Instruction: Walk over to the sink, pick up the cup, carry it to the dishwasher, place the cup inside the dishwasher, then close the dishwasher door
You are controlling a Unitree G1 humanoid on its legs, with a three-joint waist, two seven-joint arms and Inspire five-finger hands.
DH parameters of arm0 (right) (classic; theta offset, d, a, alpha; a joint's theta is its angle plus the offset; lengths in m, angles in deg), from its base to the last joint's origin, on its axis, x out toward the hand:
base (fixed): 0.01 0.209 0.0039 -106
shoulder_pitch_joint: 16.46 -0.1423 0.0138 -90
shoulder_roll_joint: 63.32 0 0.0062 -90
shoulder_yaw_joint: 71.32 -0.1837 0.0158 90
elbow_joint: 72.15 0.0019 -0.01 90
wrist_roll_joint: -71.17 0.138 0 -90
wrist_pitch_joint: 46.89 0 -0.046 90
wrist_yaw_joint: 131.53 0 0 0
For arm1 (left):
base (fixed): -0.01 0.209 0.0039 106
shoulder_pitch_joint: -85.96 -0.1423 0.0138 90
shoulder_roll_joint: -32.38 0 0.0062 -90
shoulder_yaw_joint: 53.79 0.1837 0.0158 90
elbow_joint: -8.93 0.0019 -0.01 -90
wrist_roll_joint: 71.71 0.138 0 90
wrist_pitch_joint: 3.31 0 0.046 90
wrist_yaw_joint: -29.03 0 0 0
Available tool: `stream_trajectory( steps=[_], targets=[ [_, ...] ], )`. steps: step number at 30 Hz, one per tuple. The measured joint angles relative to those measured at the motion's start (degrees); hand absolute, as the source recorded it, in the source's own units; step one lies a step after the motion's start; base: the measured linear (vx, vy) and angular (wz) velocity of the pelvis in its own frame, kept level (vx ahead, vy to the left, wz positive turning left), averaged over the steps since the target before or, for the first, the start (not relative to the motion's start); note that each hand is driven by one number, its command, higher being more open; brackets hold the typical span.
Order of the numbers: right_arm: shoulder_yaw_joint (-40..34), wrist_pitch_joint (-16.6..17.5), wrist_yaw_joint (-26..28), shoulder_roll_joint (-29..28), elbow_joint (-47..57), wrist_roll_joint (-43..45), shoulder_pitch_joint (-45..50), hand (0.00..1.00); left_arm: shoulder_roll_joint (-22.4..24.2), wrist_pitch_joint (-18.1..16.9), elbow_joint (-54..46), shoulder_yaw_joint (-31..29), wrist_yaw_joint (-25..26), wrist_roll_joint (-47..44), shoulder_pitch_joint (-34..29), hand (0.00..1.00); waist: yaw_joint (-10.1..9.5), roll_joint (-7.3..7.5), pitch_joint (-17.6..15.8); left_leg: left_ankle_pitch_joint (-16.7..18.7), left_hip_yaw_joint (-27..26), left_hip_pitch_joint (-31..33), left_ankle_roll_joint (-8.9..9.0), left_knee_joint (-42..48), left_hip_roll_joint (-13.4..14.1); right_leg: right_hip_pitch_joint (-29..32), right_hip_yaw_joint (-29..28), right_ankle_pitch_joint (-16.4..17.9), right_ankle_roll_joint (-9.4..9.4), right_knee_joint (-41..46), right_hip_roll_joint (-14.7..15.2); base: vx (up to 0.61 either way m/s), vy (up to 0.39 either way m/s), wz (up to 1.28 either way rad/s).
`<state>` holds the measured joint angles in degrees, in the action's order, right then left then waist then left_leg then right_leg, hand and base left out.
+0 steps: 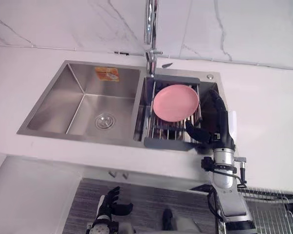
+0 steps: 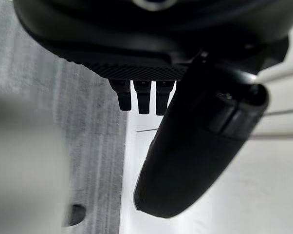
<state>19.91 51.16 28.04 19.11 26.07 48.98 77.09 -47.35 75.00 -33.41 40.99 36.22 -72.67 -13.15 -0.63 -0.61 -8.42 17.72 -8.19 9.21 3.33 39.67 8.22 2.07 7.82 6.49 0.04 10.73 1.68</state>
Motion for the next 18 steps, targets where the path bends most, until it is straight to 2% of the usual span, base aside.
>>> stream_trajectory(
  steps=[1, 2, 3, 4, 6, 9, 13, 18],
  targets=[
    [-0.23, 0.0, -0.06, 0.0, 0.19, -0.02, -0.02, 0.9, -0.03, -0.1, -0.24, 0.04, -0.01, 0.04, 0.08, 0.9, -0.21, 0.2, -0.12, 0.36, -0.11, 1.1, -0.52, -0.28, -0.18, -0.9, -0.38, 0.0, -0.01, -0.32, 0.35, 0.26, 0.15, -0.24],
    [-0.73, 0.07, -0.47, -0.22, 0.87, -0.22, -0.06, 0.9, -0.23, 1.29, -0.35, 0.04, -1.31, -0.31, 0.21, 0.9, 0.0, -0.07, -0.22, 0.04, 0.41, 3.68, -0.61, -7.49, -1.39, -1.86, -0.82, 0.08, -0.13, -0.5, 1.34, 0.16, 0.119, -0.08],
    [-0.93, 0.08, -0.79, -0.14, 1.34, -0.48, -0.05, 0.9, -0.05, 1.8, -0.31, 0.05, -1.65, -0.47, 0.4, 0.9, 0.13, -0.52, -0.49, -2.2, 0.9, 4.19, -0.47, -13.25, -1.79, -2.0, -0.88, 0.2, -0.36, -0.35, 1.53, 0.18, 0.195, -0.12],
    [-1.77, 0.15, -1.24, 0.2, 1.97, -0.7, -0.1, 0.9, 0.9, 2.0, -0.8, -0.74, -1.15, -1.1, 0.45, 0.9, -0.32, -1.57, -1.05, -12.55, 1.61, 3.94, -2.16, -20.25, -1.97, -2.5, -1.71, 1.66, -2.66, 0.15, 1.09, 0.14, 0.172, -0.09],
    [-1.98, 0.1, -1.16, -0.17, 2.03, -1.86, 0.01, 0.9, -0.12, 1.37, -0.56, -1.21, 0.09, -1.3, 1.0, 0.9, -0.13, 0.6, -1.75, -13.36, 0.86, 2.41, -2.64, -22.73, -4.3, -2.97, -3.16, 2.04, -3.02, -1.44, 3.14, 0.14, 0.191, 0.0],
    [-1.98, 0.11, -0.48, -0.2, 2.26, -3.03, 0.15, 0.9, -0.32, 1.22, -0.56, -1.23, 0.57, -1.18, 0.9, 0.9, -0.1, 0.88, -1.72, -13.28, -0.19, 1.35, -2.86, -24.06, -5.31, -3.45, -4.41, 1.61, -3.55, -2.76, 4.14, 0.06, 0.105, -0.09],
    [-2.17, 0.11, -0.35, -0.2, 4.22, -5.21, 2.9, 0.9, -0.31, 1.27, -0.43, -2.24, 1.7, -1.26, 0.63, 0.9, 0.23, 0.98, -1.75, -13.48, -0.67, 0.45, -3.06, -25.36, -5.28, -4.14, -5.08, 1.41, -3.82, -4.12, 4.06, 0.01, -0.006, -0.1],
    [-2.7, 0.09, -0.06, -0.19, 4.6, -7.15, 4.87, 0.9, -0.97, 1.23, 0.6, -2.24, 1.75, -1.2, 0.61, 0.9, 0.94, 1.11, -1.66, -16.66, -1.78, -2.58, -2.72, -31.46, -6.0, -3.92, -6.2, 1.03, -4.36, -4.27, 4.05, -0.01, -0.041, -0.1]
  ],
)
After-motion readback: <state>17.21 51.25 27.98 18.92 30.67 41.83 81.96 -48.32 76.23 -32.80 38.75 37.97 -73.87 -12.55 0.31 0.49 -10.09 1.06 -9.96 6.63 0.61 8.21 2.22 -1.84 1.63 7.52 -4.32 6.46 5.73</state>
